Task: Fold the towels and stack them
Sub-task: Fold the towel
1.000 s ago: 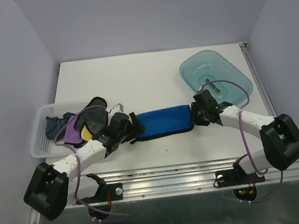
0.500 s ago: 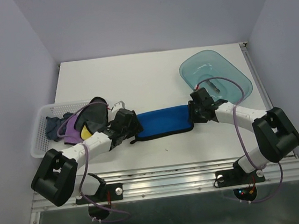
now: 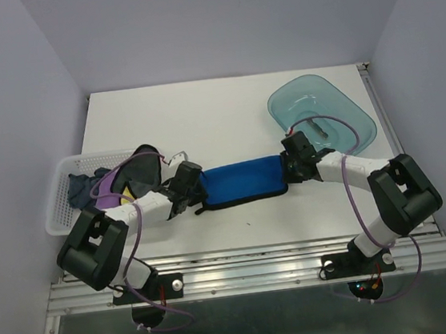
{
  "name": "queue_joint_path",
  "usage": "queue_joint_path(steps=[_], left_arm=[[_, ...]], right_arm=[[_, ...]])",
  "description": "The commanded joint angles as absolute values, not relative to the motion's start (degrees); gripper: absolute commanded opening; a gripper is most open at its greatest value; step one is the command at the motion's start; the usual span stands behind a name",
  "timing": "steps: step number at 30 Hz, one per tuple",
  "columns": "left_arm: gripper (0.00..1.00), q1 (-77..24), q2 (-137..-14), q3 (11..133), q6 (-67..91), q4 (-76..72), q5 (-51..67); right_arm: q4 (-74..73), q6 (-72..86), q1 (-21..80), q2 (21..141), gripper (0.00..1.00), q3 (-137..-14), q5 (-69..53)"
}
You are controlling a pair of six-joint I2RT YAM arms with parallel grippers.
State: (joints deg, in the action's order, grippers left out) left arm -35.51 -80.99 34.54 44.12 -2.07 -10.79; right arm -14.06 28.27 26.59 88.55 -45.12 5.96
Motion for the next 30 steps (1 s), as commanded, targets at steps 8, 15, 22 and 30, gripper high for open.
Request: queue_joint_path(steps=[8, 15, 22, 30], left_arm=[[0.00, -35.33, -83.41, 32.61, 44.82, -12.30, -3.79], [0.00, -35.42, -83.06, 30.68, 45.70, -15.90, -0.36], [0.00, -35.42, -82.00, 29.18, 46.49, -20.39, 2.64], [0.00, -35.42, -82.09, 28.83, 46.41, -21.36, 3.07]], right_arm=[[-16.52, 27.42, 26.19, 86.93, 0.01, -48.15, 10.89], [-21.52, 24.00, 26.28, 83.32, 0.01, -54.05, 9.50], [-24.87, 21.45, 31.90, 82.97, 0.01, -60.55, 6.94], [-27.51, 21.71, 40.33, 86.91, 0.01, -67.93, 6.68]])
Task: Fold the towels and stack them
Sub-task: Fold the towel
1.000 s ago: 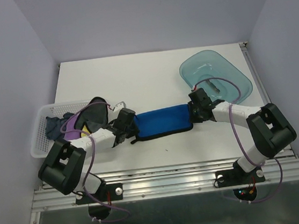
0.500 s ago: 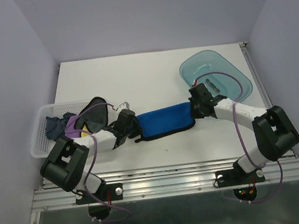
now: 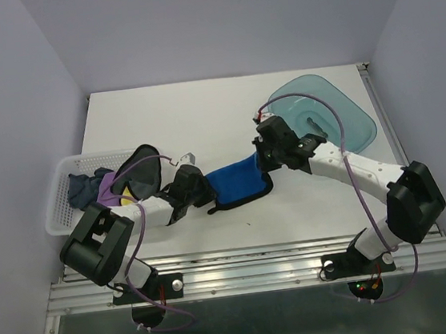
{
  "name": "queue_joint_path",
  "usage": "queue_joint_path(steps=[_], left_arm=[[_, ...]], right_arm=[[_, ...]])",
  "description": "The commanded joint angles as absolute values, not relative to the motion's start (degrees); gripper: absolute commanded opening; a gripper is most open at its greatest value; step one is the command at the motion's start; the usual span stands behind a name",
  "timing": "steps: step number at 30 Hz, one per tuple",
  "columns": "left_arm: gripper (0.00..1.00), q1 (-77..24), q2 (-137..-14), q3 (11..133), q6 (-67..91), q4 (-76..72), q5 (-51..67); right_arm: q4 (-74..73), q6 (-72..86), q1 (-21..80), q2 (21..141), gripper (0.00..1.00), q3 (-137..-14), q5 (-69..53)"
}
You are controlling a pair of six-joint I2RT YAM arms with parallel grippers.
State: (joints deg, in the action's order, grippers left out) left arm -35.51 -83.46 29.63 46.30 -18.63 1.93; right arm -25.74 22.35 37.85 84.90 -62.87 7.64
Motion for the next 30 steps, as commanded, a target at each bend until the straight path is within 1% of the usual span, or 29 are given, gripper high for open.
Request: queue_joint_path(steps=[1, 13, 23, 30], left_arm=[[0.00, -35.42, -82.26, 28.83, 46.41, -21.36, 3.08], [0.00, -35.42, -82.44, 28.21, 46.23, -21.62, 3.16], [0.00, -35.42, -81.65, 27.42, 46.41, -21.53, 3.34], [0.00, -35.42, -80.86, 26.98, 46.49, -21.62, 3.25]], right_arm=[[-27.60, 21.80, 41.56, 87.45, 0.01, -68.55, 6.24], [-25.93, 22.41, 49.21, 97.11, 0.01, -75.06, 0.97], [-24.70, 24.17, 50.45, 102.65, 0.01, -76.99, -5.44], [-23.12, 25.49, 50.62, 105.73, 0.01, -78.40, -6.15]])
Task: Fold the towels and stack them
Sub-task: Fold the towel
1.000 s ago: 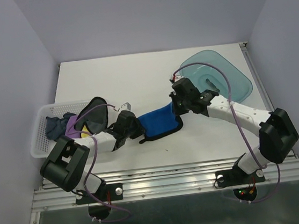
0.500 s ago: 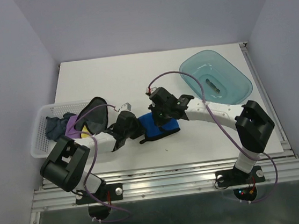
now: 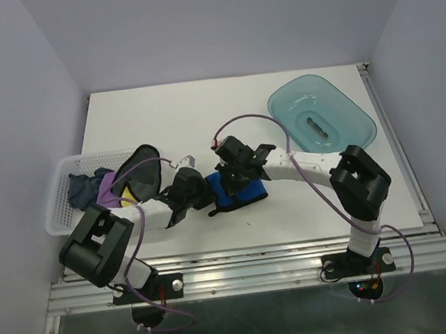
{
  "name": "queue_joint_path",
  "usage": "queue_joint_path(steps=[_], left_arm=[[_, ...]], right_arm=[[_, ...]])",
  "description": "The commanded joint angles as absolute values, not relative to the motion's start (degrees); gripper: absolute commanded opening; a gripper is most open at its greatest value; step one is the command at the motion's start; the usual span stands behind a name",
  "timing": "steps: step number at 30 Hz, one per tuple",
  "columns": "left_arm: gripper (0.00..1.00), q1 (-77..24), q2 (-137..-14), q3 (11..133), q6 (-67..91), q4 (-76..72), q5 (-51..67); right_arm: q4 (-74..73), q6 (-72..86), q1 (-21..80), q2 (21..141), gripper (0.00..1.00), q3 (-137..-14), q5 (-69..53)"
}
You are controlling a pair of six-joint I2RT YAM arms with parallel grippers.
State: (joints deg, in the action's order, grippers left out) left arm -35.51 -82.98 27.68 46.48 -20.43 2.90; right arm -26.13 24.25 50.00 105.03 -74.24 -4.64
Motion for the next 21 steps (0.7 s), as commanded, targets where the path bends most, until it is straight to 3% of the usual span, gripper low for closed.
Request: queue_joint_path(steps=[1, 21], left_arm=[[0.00, -35.42, -81.03, 26.98, 46.41, -21.71, 3.34], [0.00, -35.51, -81.39, 25.93, 47.55, -22.94, 4.57]], right_arm=[[-22.85, 25.92, 50.54, 106.34, 0.01, -78.83, -6.41], [-20.39, 31.55, 50.62, 113.55, 0.01, -82.09, -6.07]])
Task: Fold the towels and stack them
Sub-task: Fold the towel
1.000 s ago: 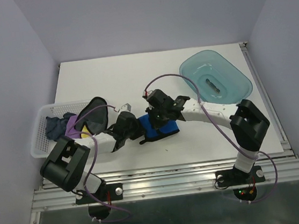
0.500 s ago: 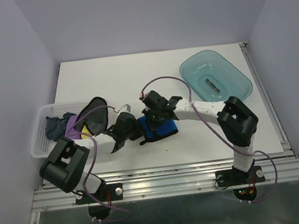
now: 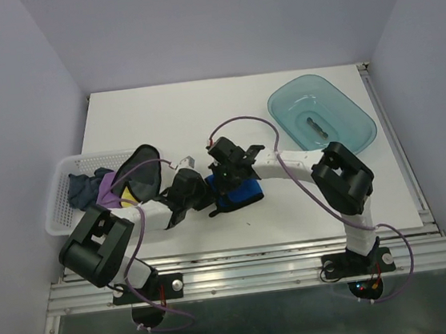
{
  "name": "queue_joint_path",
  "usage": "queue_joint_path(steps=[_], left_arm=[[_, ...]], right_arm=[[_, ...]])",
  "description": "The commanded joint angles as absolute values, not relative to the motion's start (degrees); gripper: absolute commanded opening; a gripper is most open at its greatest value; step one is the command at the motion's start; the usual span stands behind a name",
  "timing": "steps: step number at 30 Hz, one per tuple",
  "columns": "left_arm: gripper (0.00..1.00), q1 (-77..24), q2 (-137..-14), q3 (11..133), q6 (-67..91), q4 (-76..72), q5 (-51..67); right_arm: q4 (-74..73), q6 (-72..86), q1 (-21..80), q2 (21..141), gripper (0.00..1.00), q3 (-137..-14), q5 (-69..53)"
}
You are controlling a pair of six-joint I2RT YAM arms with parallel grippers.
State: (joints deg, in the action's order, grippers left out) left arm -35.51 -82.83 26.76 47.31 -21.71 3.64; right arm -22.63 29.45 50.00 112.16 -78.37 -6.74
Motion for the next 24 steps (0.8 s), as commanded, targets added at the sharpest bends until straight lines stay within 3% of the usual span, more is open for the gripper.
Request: queue_joint_path(steps=[1, 12, 19, 24], left_arm=[[0.00, -35.51, -81.39, 25.84, 47.64, -22.94, 4.66], [0.01, -35.51, -75.85, 25.22, 48.16, -17.68, 0.88], [0.21, -35.51, -72.07, 24.26, 48.51, -16.35, 0.44], [0.34, -35.51, -67.86, 23.29, 48.78, -15.03, 0.44]], right_arm=[[-20.48, 31.73, 50.63, 113.82, 0.01, -82.09, -5.54], [-20.04, 32.96, 50.54, 113.56, 0.29, -82.26, -6.59], [-18.55, 32.61, 50.54, 107.50, 0.57, -80.34, -10.62], [-17.23, 32.26, 50.62, 100.57, 0.63, -77.62, -13.18]])
